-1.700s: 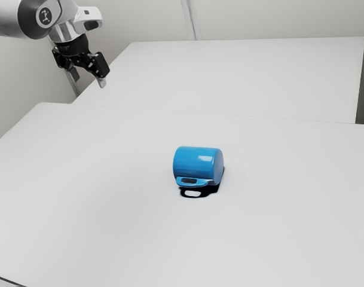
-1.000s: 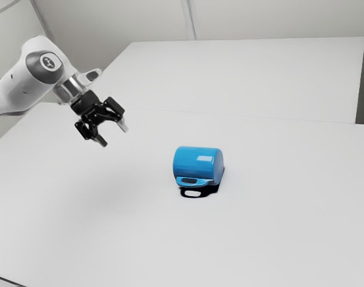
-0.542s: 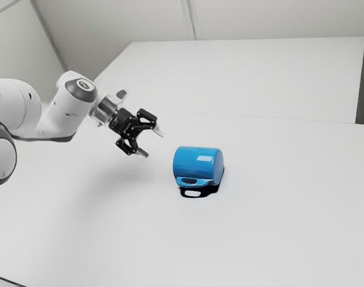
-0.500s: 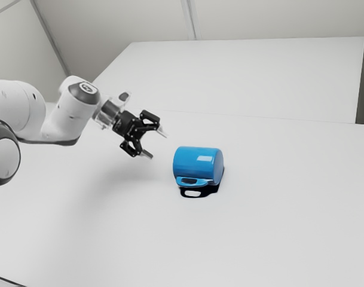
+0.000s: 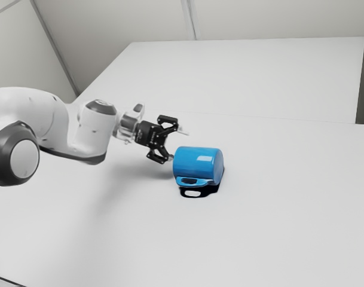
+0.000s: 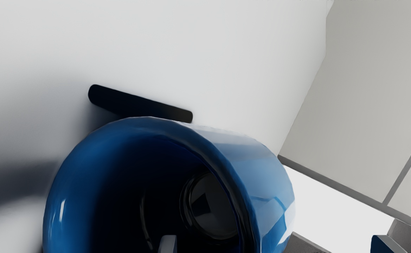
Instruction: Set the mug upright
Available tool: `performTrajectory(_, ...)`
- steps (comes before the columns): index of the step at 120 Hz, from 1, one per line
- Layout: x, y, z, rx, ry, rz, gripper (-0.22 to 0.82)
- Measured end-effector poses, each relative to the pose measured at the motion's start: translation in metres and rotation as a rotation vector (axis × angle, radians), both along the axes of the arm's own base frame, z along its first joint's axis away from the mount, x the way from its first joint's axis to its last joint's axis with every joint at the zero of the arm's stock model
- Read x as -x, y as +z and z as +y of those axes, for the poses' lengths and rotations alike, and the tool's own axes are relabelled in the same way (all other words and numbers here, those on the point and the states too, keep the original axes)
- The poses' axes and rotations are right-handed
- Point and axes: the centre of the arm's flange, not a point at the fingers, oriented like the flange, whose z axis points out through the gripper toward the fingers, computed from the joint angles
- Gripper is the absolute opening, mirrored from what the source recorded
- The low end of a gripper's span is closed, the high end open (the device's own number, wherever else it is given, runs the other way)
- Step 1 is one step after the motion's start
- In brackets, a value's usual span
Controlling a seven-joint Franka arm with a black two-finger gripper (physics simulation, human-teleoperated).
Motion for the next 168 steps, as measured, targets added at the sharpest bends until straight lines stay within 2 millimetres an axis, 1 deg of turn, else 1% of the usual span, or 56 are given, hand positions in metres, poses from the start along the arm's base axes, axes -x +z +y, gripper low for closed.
performTrajectory(16,-0.003,-0.006,-0.008,0.026,0.011,-0.009,0.59)
performTrajectory(21,-0.003,-0.006,-0.012,0.025,0.009,-0.012,0.49)
performTrajectory(32,-0.003,-0.007,-0.015,0.021,0.011,-0.011,0.24)
performTrajectory(40,-0.004,-0.006,-0.021,0.019,0.008,-0.014,0.1)
performTrajectory(50,-0.006,-0.003,-0.023,0.016,0.009,-0.019,-0.01)
performTrajectory(59,-0.008,0.002,-0.026,0.01,0.009,-0.028,-0.06)
performTrajectory(65,-0.011,0.007,-0.032,0.003,0.005,-0.04,-0.09)
performTrajectory(71,-0.015,0.015,-0.039,-0.002,0.0,-0.054,-0.1)
performTrajectory(78,-0.018,0.019,-0.048,-0.008,-0.004,-0.061,-0.1)
performTrajectory(86,-0.019,0.021,-0.051,-0.021,-0.003,-0.064,-0.1)
performTrajectory(93,-0.018,0.033,-0.056,-0.054,-0.025,-0.081,-0.1)
performTrajectory(96,-0.017,0.041,-0.058,-0.083,-0.045,-0.095,-0.1)
performTrajectory(100,-0.013,0.06,-0.061,-0.142,-0.086,-0.126,-0.1)
performTrajectory(106,-0.006,0.097,-0.066,-0.264,-0.165,-0.19,-0.1)
performTrajectory(110,0.0,0.119,-0.067,-0.351,-0.215,-0.227,-0.1)
performTrajectory(113,0.004,0.129,-0.067,-0.415,-0.25,-0.245,-0.11)
performTrajectory(117,0.008,0.137,-0.064,-0.502,-0.293,-0.259,-0.1)
performTrajectory(120,0.011,0.14,-0.061,-0.563,-0.322,-0.263,-0.1)
performTrajectory(128,0.029,0.144,-0.05,-0.725,-0.398,-0.254,-0.11)
performTrajectory(136,0.047,0.142,-0.042,-0.857,-0.461,-0.234,-0.11)
performTrajectory(146,0.06,0.139,-0.035,-0.978,-0.511,-0.213,-0.11)
performTrajectory(155,0.067,0.138,-0.033,-1.043,-0.529,-0.198,-0.1)
performTrajectory(168,0.069,0.137,-0.032,-1.1,-0.528,-0.186,-0.1)
